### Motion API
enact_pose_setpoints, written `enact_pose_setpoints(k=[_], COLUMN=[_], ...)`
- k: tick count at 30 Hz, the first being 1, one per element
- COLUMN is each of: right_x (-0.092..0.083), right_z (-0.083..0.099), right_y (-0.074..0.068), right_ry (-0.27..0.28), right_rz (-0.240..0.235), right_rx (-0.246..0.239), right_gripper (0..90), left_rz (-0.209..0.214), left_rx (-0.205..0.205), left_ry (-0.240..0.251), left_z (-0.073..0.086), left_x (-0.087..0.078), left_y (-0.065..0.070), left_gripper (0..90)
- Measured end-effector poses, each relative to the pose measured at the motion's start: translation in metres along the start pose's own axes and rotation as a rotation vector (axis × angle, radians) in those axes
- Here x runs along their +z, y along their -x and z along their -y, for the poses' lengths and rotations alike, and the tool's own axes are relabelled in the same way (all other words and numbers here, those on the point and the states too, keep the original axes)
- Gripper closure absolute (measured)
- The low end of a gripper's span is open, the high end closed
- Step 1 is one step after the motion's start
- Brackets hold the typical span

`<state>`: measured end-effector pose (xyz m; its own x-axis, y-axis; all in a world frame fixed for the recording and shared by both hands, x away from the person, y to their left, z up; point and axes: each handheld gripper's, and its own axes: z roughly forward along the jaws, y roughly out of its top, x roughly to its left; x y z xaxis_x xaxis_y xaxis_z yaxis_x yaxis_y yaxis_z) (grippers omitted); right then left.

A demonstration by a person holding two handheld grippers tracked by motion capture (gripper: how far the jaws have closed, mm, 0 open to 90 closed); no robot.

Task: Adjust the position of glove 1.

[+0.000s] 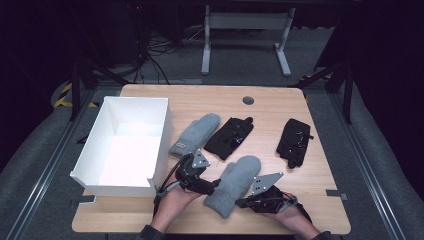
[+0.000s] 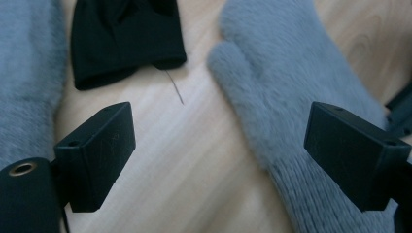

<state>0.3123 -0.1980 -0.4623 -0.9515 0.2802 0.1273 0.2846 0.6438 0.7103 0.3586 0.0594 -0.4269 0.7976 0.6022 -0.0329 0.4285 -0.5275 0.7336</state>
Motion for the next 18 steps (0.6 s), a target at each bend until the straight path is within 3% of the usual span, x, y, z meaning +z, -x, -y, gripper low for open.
enact_pose_setpoints(k=[7, 13, 18], right_x=[-0.011, -0.022, -0.03], right_z=[0.005, 0.015, 0.027], right_y=[0.007, 0.014, 0.022], right_ry=[0.018, 0.04, 0.038], right_rz=[0.059, 0.126, 0.179], right_rx=[0.009, 0.034, 0.052], right_gripper=[70.9, 53.2, 41.7], left_rz=[-0.067, -0.114, -0.134], left_rx=[-0.027, -0.027, -0.039], left_ry=[-0.006, -0.023, -0.029], left_z=[-0.021, -0.036, -0.045], left_x=[0.003, 0.01, 0.017], left_y=[-0.02, -0.039, -0.051], left_gripper=[13.0, 12.8, 12.1])
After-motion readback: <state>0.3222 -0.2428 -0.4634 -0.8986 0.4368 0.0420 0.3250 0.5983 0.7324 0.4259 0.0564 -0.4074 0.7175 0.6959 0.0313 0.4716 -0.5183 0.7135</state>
